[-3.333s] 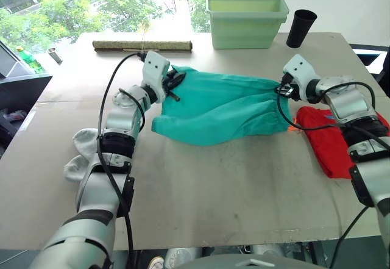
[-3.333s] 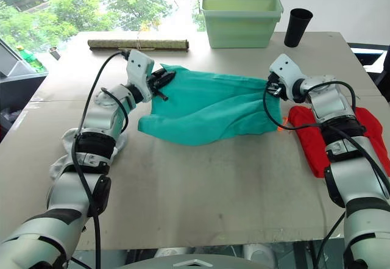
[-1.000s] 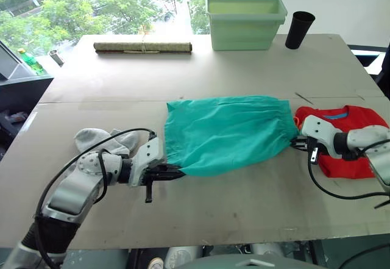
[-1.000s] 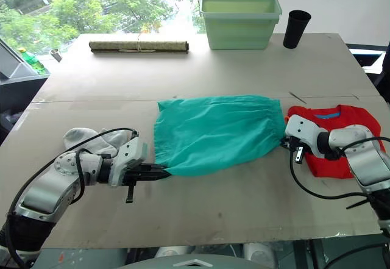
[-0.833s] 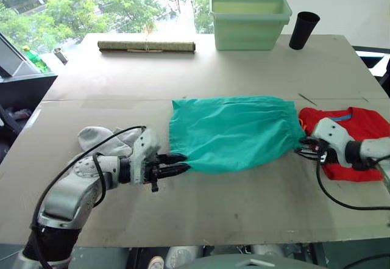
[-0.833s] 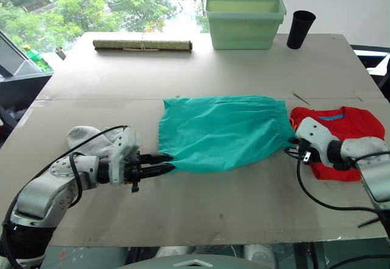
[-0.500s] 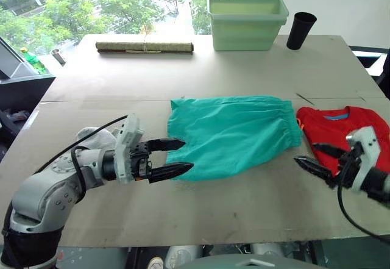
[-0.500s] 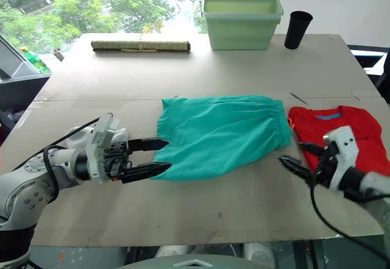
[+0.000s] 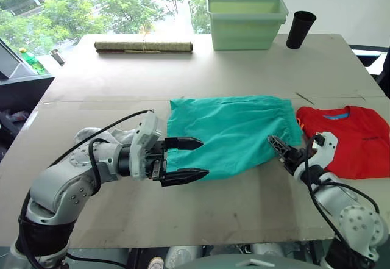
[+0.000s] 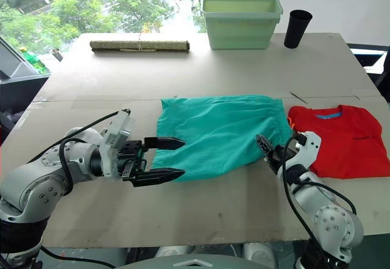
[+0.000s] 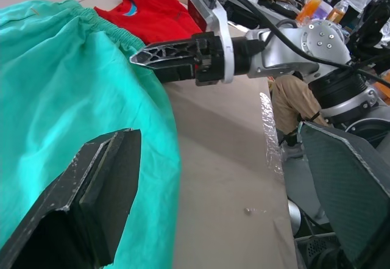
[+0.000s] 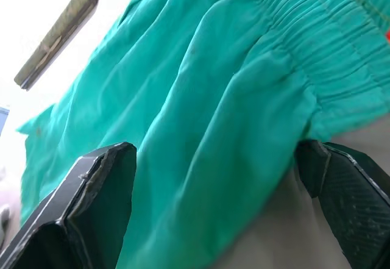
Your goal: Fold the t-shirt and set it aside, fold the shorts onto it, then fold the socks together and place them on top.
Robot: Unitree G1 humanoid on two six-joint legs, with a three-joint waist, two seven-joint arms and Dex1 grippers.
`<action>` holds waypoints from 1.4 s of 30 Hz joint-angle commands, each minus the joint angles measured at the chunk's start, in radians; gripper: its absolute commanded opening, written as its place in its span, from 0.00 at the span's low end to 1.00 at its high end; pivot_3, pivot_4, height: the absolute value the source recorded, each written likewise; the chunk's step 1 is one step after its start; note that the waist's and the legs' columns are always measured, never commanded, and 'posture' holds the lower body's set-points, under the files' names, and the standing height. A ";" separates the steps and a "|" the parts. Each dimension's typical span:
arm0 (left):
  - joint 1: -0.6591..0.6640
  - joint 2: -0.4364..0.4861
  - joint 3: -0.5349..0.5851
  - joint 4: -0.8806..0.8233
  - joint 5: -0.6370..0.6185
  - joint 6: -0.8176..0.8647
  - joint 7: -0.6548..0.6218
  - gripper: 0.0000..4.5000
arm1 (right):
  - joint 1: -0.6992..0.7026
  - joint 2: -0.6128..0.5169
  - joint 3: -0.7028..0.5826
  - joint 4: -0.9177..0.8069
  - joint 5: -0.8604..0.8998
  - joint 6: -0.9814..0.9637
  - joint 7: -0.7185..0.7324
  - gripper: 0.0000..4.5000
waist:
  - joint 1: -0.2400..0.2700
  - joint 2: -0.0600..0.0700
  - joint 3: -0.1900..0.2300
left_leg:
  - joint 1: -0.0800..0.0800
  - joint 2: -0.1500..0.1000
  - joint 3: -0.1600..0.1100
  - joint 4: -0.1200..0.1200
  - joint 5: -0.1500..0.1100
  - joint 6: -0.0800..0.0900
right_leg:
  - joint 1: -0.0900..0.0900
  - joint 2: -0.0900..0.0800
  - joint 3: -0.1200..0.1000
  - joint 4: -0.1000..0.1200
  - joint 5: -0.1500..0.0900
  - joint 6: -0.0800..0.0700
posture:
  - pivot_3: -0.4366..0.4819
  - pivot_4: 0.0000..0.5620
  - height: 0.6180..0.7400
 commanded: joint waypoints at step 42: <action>0.130 -0.019 0.059 -0.052 0.030 -0.100 0.096 0.98 | -0.319 -0.227 0.336 0.628 -0.355 -0.511 0.069 0.98 | -0.032 -0.001 -0.001 | 0.003 0.003 0.002 -0.003 0.000 0.000 | 0.000 0.005 0.001 0.000 0.001 0.001 | 0.48 0.27 0.93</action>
